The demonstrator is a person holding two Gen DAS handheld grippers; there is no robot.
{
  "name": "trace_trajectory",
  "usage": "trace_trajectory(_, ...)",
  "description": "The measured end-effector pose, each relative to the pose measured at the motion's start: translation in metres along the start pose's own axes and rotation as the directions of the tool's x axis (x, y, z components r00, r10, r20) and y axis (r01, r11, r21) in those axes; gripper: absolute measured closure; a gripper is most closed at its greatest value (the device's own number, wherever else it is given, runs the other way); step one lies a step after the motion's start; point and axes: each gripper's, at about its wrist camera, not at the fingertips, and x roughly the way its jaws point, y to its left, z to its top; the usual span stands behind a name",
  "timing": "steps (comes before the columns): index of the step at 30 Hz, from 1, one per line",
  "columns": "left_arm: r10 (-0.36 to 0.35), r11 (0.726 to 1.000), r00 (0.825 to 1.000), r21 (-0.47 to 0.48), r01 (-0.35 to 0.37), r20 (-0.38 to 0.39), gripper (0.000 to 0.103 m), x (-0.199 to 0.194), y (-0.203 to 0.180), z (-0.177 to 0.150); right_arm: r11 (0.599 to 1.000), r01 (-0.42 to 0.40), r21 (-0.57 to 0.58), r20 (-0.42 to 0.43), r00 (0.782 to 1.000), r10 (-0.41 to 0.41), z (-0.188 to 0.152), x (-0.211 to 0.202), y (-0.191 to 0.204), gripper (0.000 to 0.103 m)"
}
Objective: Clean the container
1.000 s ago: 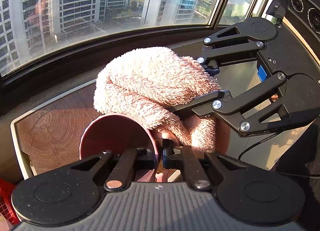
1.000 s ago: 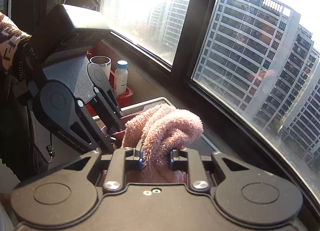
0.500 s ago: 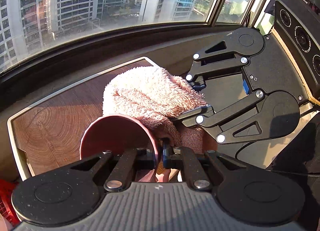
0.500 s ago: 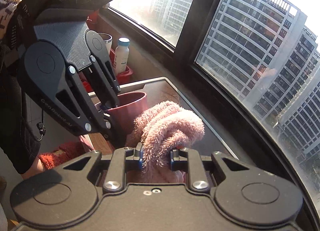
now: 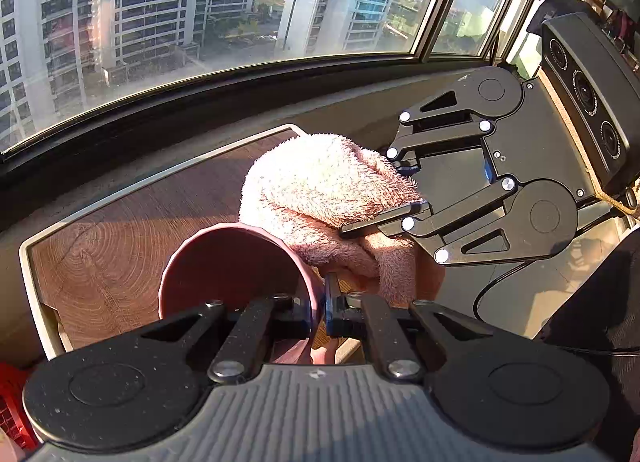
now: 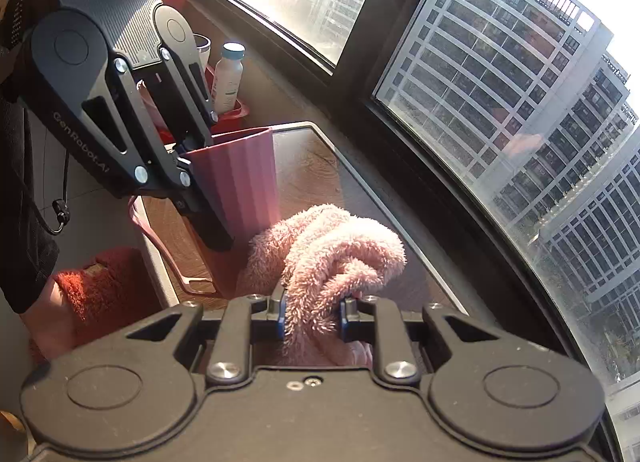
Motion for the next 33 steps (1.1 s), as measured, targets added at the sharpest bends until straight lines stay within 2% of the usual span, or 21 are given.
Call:
trace_trajectory(8,0.013,1.0,1.0,0.012,-0.013,-0.012,0.097,0.001,0.002,-0.003,0.999,0.008,-0.045,0.08,0.997,-0.004,0.017,-0.026,-0.002,0.082)
trace_trajectory(15,-0.001,1.0,1.0,0.0,0.001,-0.007,0.097,0.005,-0.001,0.001,0.995,-0.029,-0.097,0.135,0.99,0.043,0.029,-0.035,0.003,0.082)
trace_trajectory(20,-0.014,1.0,1.0,-0.012,0.013,-0.012,0.097,0.006,-0.003,0.0,0.987,-0.036,-0.158,0.1,0.994,0.052,0.031,-0.015,0.017,0.082)
trace_trajectory(33,-0.039,0.999,0.999,-0.028,0.039,-0.007,0.097,0.005,0.003,-0.004,0.988,-0.031,-0.153,0.026,0.999,0.036,0.019,0.007,0.011,0.082)
